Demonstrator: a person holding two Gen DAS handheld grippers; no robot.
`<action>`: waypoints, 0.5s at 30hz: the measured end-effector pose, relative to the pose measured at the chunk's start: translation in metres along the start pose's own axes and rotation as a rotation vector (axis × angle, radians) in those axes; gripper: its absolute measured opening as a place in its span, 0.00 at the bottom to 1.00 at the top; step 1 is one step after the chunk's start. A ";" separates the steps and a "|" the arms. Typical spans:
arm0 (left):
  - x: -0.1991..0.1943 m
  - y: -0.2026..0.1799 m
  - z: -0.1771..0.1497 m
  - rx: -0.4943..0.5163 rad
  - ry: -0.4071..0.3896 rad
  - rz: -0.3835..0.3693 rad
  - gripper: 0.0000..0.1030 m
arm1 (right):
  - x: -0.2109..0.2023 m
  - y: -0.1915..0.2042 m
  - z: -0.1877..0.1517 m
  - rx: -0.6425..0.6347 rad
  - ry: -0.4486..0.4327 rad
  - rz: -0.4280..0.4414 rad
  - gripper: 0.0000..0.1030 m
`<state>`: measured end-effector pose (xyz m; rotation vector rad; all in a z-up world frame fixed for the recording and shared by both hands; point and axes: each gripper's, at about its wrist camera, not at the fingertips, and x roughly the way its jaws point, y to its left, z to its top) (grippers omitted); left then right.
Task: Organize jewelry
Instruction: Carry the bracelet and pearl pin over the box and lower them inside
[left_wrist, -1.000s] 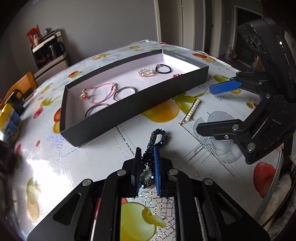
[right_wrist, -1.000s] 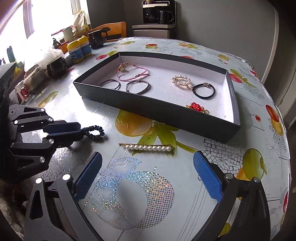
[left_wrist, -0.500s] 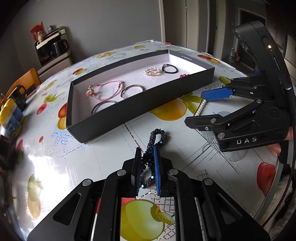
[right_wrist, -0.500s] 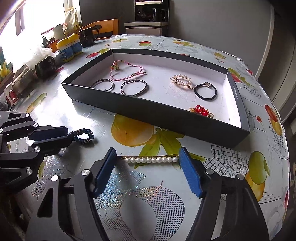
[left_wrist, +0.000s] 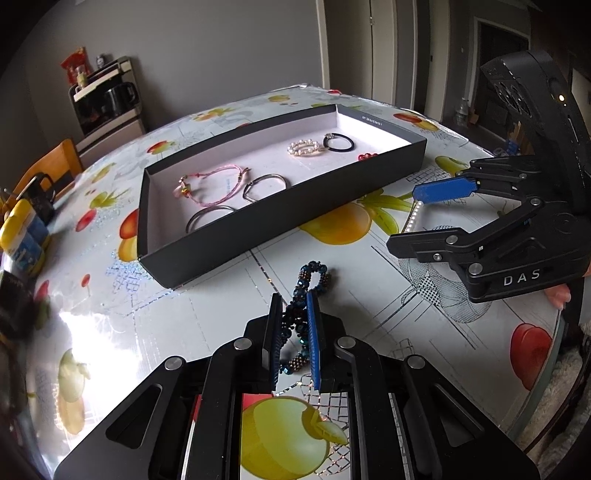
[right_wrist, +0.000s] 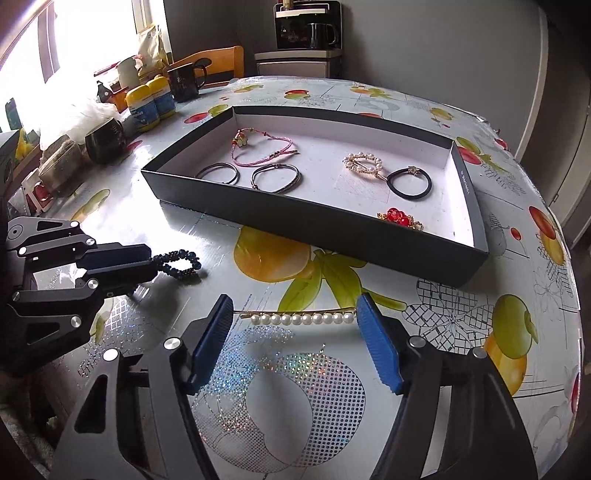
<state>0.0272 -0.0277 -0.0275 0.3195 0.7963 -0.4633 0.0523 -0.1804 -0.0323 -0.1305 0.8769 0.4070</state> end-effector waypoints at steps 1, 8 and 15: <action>-0.002 0.001 0.001 0.000 -0.006 0.003 0.13 | -0.004 -0.001 0.000 0.002 -0.007 0.001 0.67; -0.025 0.005 0.009 0.009 -0.056 0.029 0.13 | -0.028 -0.009 0.007 0.006 -0.064 -0.002 0.67; -0.044 0.015 0.023 0.013 -0.100 0.054 0.13 | -0.041 -0.019 0.018 -0.005 -0.103 -0.015 0.67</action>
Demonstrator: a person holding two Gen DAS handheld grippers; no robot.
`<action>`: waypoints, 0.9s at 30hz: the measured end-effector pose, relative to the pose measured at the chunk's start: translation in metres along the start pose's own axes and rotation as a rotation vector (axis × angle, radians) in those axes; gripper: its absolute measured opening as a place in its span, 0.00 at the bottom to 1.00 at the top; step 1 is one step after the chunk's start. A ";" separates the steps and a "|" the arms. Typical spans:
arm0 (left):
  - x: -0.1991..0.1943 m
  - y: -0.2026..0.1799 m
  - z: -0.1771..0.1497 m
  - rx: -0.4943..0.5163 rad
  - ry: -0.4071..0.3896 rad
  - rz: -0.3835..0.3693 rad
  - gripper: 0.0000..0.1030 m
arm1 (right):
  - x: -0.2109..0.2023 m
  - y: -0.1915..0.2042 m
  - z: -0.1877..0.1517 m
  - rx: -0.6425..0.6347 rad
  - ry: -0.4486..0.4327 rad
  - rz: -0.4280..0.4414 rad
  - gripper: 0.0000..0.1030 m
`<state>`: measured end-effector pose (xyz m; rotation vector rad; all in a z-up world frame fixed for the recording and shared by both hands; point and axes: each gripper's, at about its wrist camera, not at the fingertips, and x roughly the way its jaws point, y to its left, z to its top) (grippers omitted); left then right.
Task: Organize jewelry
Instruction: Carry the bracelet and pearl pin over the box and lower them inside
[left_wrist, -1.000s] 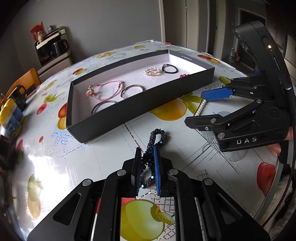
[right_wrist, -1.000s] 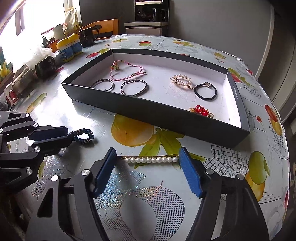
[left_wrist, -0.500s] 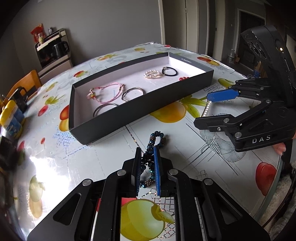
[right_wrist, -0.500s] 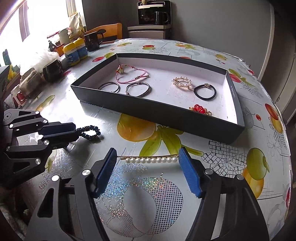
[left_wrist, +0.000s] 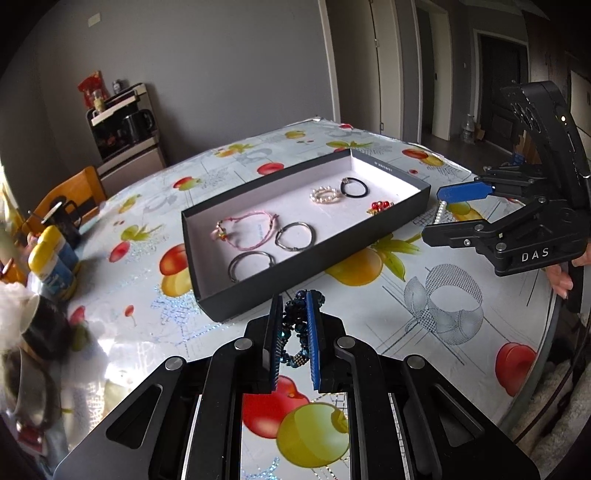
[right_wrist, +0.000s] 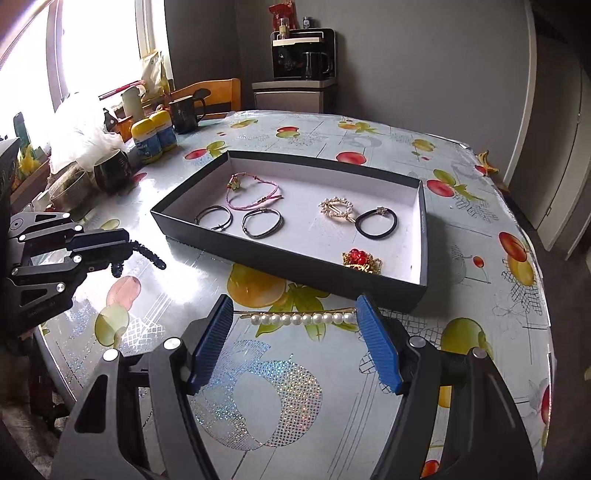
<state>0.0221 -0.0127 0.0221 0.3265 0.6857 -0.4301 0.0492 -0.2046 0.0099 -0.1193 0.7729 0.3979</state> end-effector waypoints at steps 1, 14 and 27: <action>-0.001 0.002 0.005 0.002 -0.006 0.004 0.13 | 0.001 -0.001 0.004 -0.001 -0.004 -0.002 0.67; 0.043 0.026 0.084 -0.017 -0.025 0.012 0.13 | 0.056 -0.016 0.049 0.049 0.011 0.004 0.67; 0.154 0.038 0.126 -0.131 0.069 -0.009 0.13 | 0.096 -0.019 0.054 0.076 0.020 0.023 0.67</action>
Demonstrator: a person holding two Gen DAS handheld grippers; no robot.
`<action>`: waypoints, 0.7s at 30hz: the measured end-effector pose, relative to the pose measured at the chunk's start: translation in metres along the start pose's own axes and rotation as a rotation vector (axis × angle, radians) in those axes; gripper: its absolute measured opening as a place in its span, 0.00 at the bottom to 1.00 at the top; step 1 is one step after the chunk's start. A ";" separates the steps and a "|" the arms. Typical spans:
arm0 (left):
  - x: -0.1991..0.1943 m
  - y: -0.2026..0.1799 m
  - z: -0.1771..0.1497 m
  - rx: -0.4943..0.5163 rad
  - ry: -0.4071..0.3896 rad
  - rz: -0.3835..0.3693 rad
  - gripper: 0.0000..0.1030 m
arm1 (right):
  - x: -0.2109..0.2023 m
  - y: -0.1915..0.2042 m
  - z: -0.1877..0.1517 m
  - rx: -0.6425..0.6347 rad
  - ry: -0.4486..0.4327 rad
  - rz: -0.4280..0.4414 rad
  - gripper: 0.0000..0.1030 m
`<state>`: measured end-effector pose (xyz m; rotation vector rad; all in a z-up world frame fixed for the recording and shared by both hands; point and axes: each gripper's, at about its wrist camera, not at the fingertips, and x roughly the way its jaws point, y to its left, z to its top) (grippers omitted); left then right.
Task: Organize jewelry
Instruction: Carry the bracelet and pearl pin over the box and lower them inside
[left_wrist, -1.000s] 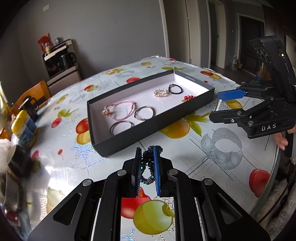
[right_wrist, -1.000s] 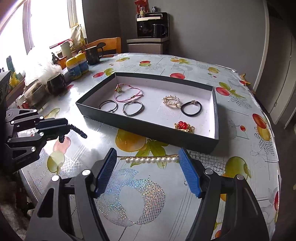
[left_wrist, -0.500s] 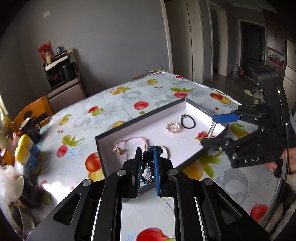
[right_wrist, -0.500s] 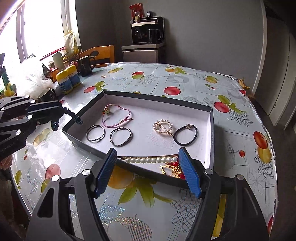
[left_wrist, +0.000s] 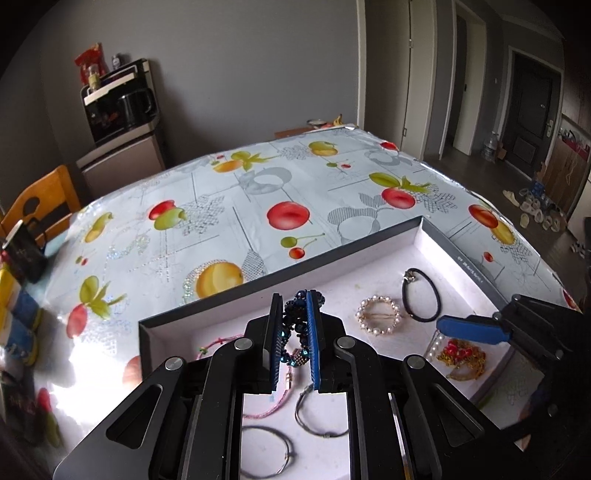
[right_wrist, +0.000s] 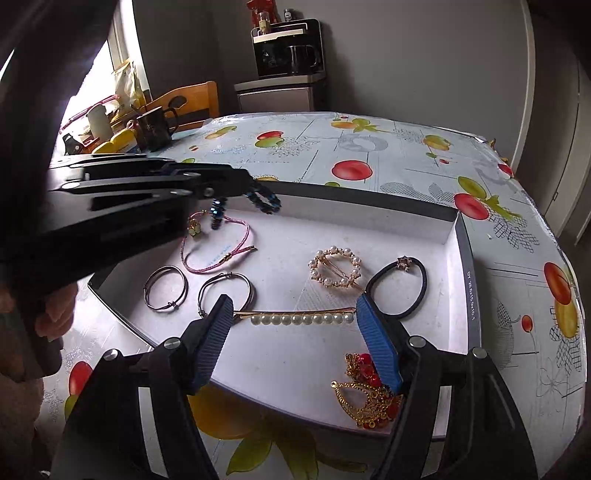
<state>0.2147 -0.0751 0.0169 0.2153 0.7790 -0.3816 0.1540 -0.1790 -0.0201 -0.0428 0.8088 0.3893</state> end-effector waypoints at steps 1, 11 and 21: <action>0.007 0.002 0.001 -0.020 0.011 -0.012 0.13 | 0.001 0.000 0.000 0.000 0.003 0.002 0.67; 0.028 -0.003 -0.007 -0.059 0.021 -0.041 0.13 | 0.015 -0.005 -0.005 0.017 0.052 0.018 0.66; 0.036 -0.003 -0.008 -0.052 0.065 -0.055 0.13 | 0.019 -0.008 -0.006 0.043 0.064 0.032 0.67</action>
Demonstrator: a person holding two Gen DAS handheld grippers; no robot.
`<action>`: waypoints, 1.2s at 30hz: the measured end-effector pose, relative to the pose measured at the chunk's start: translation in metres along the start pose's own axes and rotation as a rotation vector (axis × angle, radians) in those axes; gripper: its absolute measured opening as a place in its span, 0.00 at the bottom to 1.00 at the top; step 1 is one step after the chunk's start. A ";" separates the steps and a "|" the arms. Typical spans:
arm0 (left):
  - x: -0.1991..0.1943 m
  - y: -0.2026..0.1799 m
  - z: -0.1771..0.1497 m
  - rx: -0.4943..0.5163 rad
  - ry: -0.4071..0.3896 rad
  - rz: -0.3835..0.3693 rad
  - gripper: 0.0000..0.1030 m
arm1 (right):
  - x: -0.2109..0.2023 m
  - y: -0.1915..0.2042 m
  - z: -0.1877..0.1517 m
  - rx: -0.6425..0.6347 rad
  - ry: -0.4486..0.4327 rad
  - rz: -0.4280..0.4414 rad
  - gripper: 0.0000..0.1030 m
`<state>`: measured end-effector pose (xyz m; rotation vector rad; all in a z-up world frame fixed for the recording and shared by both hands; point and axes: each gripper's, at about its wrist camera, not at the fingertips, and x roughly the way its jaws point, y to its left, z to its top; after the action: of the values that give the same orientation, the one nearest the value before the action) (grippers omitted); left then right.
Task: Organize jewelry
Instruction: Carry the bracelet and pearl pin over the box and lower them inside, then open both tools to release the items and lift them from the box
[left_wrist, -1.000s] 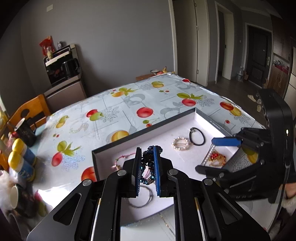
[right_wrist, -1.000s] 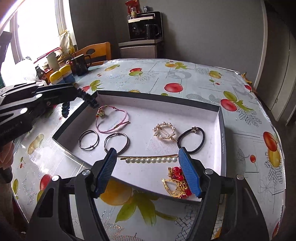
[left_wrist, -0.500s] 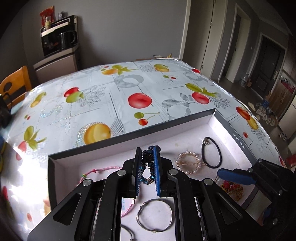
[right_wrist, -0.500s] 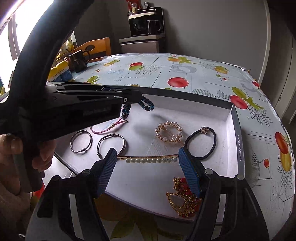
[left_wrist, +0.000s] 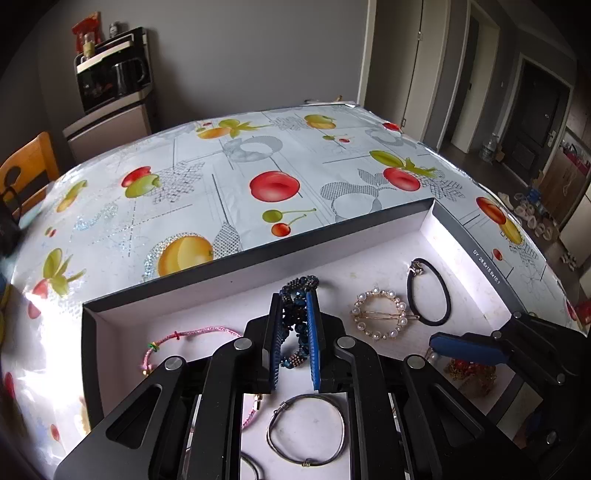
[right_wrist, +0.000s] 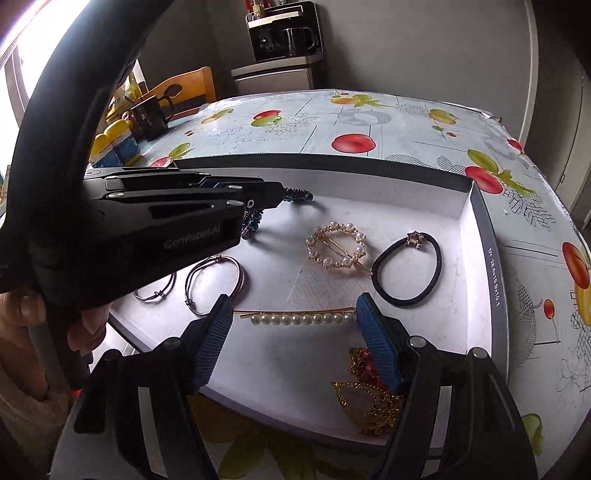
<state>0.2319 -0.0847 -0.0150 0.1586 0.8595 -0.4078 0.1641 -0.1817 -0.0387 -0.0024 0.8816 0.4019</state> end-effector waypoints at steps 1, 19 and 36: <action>0.000 0.000 0.000 0.000 -0.001 -0.004 0.13 | 0.000 0.000 0.000 0.001 0.000 0.000 0.67; -0.055 0.005 0.003 -0.005 -0.129 0.038 0.71 | -0.026 0.001 0.000 -0.014 -0.061 0.011 0.95; -0.174 0.021 -0.054 -0.002 -0.223 0.125 0.93 | -0.113 0.012 -0.018 -0.124 -0.116 -0.089 0.95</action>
<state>0.1013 -0.0005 0.0819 0.1611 0.6268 -0.3009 0.0819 -0.2121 0.0367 -0.1312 0.7386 0.3698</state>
